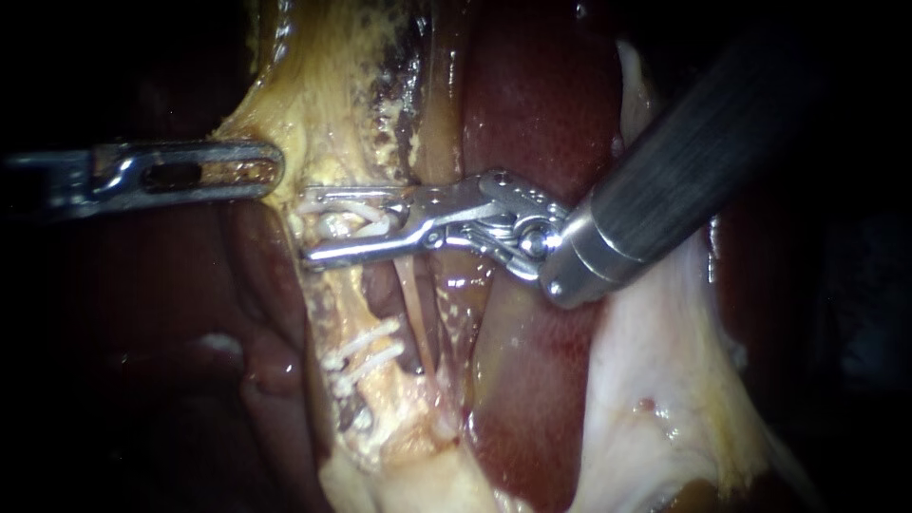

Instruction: Clipping third clip left tube

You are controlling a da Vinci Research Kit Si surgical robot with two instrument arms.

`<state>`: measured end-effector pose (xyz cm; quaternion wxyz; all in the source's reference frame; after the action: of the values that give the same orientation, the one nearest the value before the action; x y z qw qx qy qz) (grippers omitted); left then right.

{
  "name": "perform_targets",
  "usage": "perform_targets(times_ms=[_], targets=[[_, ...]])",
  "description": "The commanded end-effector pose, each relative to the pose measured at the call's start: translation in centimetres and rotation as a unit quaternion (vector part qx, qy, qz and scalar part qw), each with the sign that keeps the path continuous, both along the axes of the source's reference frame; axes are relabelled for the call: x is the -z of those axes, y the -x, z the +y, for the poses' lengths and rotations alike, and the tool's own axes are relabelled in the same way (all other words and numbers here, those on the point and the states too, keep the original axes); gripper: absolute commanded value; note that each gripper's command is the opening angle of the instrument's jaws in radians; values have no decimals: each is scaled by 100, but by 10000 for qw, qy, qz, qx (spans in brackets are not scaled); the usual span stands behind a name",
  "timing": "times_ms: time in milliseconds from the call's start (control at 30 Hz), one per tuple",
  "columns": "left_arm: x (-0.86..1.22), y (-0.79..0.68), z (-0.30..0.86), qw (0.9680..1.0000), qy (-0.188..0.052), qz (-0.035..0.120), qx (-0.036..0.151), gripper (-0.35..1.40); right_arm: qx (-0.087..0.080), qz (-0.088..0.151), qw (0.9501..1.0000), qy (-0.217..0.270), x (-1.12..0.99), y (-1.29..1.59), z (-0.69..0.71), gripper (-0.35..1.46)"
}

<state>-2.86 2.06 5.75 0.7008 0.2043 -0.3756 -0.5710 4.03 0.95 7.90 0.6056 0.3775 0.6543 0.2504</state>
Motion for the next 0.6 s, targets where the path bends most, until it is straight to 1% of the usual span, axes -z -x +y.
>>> perform_targets(times_ms=[33, 333, 467, 600], targets=[[0, 0, 0, 10000, 2, 1, 1, -35, 0, 0, 10000, 1, 0, 0, 0, 48], [2, -3, 1, 10000, -4, -5, -7, -35, 6, 5, 10000, 1, 3, -1, -1, 48], [5, -9, 4, 10000, -25, -29, -35, -35, 10, 8, 10000, 1, 4, -1, -2, 49], [8, -17, 8, 10000, -24, -14, -29, -35, 13, 11, 10000, -2, 6, 0, -3, 50]])
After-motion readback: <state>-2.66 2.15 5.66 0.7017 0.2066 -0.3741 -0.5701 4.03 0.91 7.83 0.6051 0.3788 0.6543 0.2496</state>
